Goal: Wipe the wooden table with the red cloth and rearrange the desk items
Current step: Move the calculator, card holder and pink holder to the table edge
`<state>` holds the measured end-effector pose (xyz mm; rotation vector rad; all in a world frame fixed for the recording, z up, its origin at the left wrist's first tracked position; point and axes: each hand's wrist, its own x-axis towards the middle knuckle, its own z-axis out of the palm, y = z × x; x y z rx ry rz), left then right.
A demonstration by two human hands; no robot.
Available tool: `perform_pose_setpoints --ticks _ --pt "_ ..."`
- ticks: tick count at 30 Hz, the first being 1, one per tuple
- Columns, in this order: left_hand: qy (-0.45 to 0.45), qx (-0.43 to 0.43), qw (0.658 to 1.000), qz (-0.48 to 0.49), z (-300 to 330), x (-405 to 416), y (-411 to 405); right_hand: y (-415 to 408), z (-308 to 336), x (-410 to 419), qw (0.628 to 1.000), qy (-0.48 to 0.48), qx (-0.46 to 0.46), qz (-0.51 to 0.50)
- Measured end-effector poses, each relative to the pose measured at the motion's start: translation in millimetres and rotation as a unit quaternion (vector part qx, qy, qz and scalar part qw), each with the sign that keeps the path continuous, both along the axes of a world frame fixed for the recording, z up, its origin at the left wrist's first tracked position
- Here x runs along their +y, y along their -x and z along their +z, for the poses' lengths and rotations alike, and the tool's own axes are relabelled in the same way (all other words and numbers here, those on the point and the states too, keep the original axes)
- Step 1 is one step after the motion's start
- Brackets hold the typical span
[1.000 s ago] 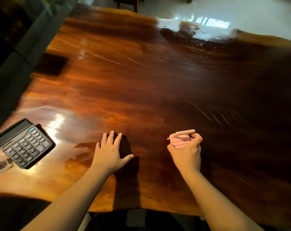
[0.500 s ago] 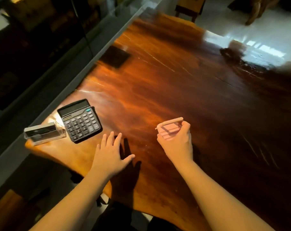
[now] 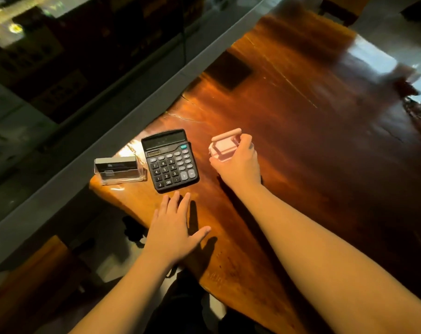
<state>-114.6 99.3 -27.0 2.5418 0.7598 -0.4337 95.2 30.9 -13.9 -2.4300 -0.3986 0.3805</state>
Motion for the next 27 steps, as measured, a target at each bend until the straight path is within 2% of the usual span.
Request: perform_pose_setpoints --ticks 7,14,19,24,27 --pt "0.001 -0.002 1.000 0.005 0 14 5 7 -9 32 1.000 0.017 -0.008 0.007" --pt "0.012 0.001 1.000 -0.002 3 22 2 11 -6 15 0.999 0.017 0.027 0.010" --pt "0.016 -0.023 0.999 -0.038 10 24 -8 20 4 -21 0.998 0.028 0.056 -0.004" --pt "0.036 -0.035 0.991 -0.124 15 17 -25 39 24 -82 0.995 0.017 0.099 -0.001" --pt "0.040 -0.028 0.983 -0.179 18 4 -40 59 40 -132 0.994 0.000 0.105 -0.033"
